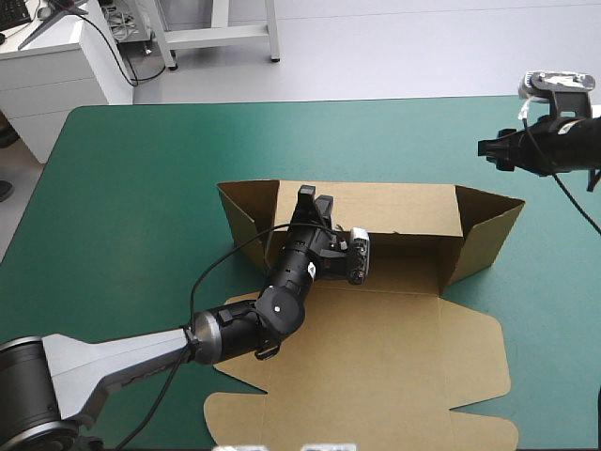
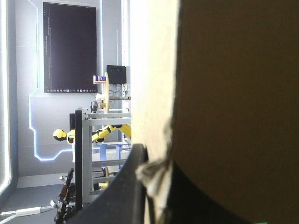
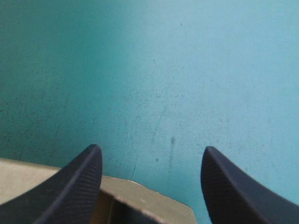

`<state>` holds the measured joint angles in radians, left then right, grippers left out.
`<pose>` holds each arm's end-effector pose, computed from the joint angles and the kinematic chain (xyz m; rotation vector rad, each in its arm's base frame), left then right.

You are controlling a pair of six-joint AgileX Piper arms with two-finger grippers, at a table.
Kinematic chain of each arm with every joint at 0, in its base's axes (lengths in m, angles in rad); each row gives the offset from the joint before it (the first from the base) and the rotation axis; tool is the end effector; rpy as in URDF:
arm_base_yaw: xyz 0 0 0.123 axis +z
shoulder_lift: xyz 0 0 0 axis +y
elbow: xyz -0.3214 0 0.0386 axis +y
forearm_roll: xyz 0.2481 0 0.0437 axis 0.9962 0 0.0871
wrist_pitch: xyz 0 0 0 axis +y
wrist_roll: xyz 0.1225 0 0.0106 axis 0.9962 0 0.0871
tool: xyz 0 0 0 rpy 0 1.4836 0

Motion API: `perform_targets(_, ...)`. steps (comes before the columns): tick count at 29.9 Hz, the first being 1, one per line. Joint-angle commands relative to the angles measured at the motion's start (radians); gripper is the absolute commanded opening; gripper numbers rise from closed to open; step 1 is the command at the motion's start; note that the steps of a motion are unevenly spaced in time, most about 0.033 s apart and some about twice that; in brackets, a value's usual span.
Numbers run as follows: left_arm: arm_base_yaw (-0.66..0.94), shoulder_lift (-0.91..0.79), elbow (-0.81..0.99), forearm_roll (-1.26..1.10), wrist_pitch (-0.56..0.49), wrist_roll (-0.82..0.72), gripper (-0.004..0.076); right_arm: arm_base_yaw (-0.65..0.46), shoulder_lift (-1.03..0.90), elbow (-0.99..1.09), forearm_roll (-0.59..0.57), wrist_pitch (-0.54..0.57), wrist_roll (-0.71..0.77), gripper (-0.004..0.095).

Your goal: Fold the box

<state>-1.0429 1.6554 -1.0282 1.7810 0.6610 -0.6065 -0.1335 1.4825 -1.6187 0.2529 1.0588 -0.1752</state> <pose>0.2570 -0.2940 0.2934 1.5368 1.1870 0.7480 0.3323 -0.0175 0.4356 -0.0030 2.3738 0.1756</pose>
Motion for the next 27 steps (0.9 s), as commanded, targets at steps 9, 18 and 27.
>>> perform_targets(9,-0.005,-0.014,0.01,-0.079,-0.048,-0.022,-0.0008,-0.004,0.127,-0.043,0.003,0.038,-0.039,0.0577)
perform_targets(18,-0.005,-0.014,0.01,-0.092,-0.036,-0.024,-0.0008,-0.007,0.043,0.143,0.03,0.014,-0.121,0.0577)
perform_targets(27,-0.005,-0.014,0.01,-0.094,-0.033,-0.024,-0.0008,-0.007,-0.164,0.393,0.066,-0.07,-0.242,0.0577)
